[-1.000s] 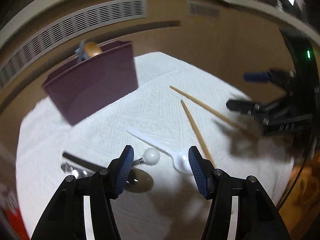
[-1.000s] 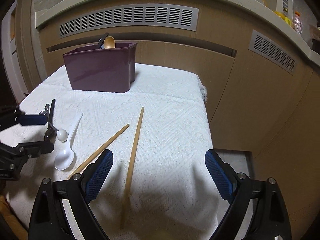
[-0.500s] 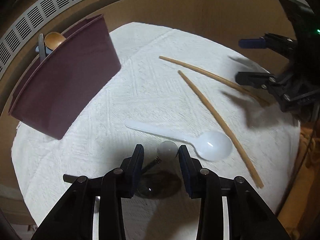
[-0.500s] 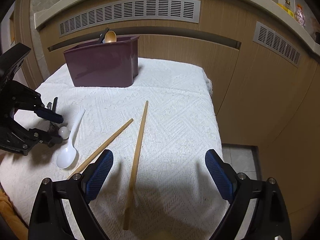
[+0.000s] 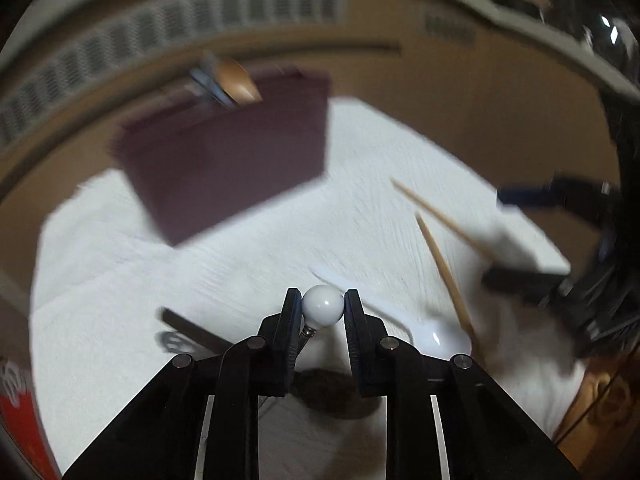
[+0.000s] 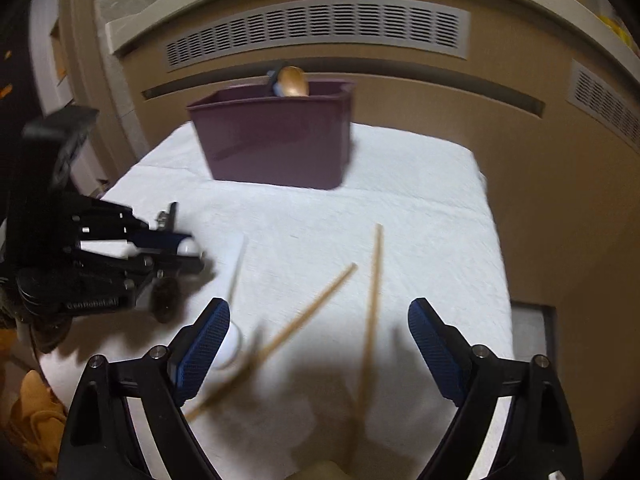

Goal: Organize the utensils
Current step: 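Grasp the white plastic spoon with the right tool while the left holds the white-knob spoon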

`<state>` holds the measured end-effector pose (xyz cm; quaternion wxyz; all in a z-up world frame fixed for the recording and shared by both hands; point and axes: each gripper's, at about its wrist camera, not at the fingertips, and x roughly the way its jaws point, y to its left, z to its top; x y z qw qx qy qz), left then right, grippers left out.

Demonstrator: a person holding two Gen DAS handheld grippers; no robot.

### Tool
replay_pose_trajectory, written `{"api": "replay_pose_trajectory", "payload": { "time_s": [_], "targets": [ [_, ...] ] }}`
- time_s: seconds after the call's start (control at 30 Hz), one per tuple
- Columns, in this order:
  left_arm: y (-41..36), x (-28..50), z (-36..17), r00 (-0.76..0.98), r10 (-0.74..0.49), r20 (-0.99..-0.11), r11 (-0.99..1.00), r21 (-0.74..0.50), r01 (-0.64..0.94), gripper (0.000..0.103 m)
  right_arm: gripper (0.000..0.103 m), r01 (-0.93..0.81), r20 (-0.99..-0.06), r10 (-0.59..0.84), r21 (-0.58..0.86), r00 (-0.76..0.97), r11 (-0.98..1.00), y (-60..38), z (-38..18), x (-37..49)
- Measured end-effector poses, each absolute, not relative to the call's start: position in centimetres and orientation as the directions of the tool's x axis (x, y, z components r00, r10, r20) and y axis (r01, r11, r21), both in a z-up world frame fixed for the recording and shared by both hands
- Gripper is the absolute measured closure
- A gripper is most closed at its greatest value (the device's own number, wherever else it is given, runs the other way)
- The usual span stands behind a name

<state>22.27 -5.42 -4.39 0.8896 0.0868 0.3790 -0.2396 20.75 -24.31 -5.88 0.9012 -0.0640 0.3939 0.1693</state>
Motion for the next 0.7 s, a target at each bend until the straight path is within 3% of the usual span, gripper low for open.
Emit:
{"api": "replay_pose_trajectory", "payload": {
  "time_s": [0.03, 0.2, 0.47, 0.7],
  "targets": [
    [-4.4, 21.8, -3.5, 0.634, -0.367, -0.681, 0.887, -0.049, 0.46, 0.081, 0.023, -0.374, -0.732, 0.266, 0.017, 0.627, 0.927, -23.6, -5.7, 20.9],
    [0.2, 20.5, -1.3, 0.726, -0.374, -0.577, 0.923, -0.158, 0.35, 0.081, 0.061, -0.454, -0.782, 0.312, 0.041, 0.54, 0.89, -20.1, -6.7, 22.7],
    [3.8, 19.3, -0.7, 0.761, -0.381, -0.525, 0.925, -0.23, 0.304, 0.081, 0.08, -0.474, -0.841, 0.271, 0.02, 0.469, 0.88, -15.8, -8.9, 25.6],
    [4.2, 19.1, -1.2, 0.762, -0.408, -0.504, 0.912, -0.264, 0.314, 0.081, 0.085, -0.455, -0.865, 0.205, -0.03, 0.458, 0.89, -14.5, -10.0, 26.5]
  ]
}}
